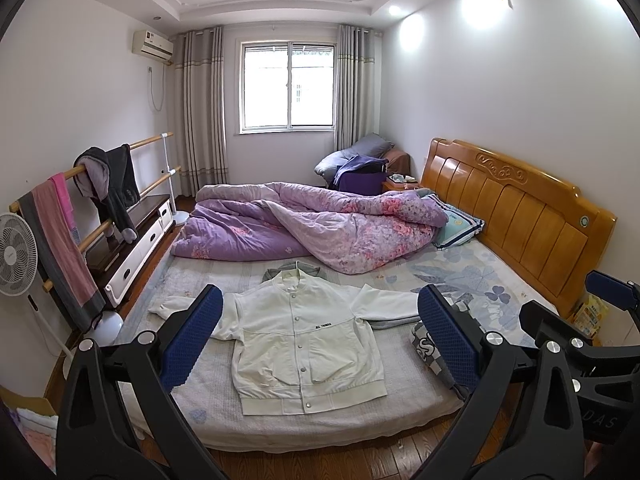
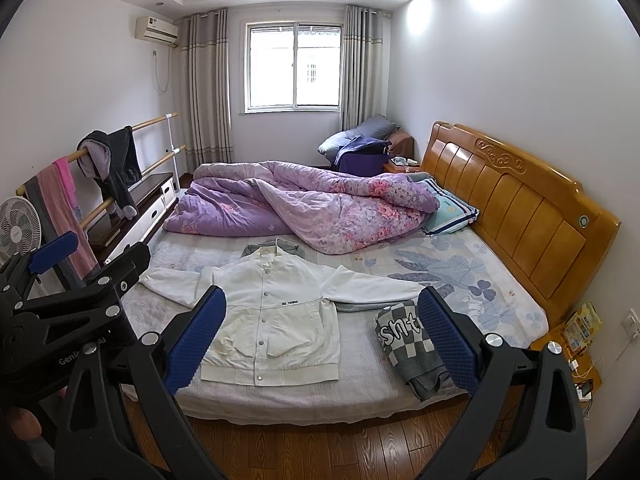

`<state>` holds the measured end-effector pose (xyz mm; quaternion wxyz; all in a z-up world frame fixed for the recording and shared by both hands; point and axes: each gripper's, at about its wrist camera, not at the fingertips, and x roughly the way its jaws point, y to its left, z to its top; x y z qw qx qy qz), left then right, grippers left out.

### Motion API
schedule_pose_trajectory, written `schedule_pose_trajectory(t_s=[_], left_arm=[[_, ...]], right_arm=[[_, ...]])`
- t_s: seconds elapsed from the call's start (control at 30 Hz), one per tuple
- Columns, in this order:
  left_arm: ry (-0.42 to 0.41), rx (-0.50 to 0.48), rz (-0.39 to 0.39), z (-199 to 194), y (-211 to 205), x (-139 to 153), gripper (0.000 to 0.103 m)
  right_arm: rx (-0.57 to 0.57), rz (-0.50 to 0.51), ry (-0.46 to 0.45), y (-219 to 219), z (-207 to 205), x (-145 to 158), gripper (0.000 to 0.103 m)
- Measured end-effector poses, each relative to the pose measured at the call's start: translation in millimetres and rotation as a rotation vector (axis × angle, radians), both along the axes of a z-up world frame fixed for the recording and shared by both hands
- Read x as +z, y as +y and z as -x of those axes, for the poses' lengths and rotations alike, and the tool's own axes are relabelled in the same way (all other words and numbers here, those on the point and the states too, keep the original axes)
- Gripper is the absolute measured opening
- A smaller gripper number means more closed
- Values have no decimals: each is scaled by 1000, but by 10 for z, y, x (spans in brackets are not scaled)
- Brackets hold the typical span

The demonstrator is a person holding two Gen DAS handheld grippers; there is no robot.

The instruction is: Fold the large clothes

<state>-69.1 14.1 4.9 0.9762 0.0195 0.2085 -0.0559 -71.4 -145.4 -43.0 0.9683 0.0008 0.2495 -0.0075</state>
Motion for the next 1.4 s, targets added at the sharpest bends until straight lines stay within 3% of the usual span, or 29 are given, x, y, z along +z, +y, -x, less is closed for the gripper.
schedule_pose_trajectory(t_s=[1.4], left_arm=[[13,-11,2,-74,45,-12,98]], right_arm=[[-5,0,11,12,-95,15,93]])
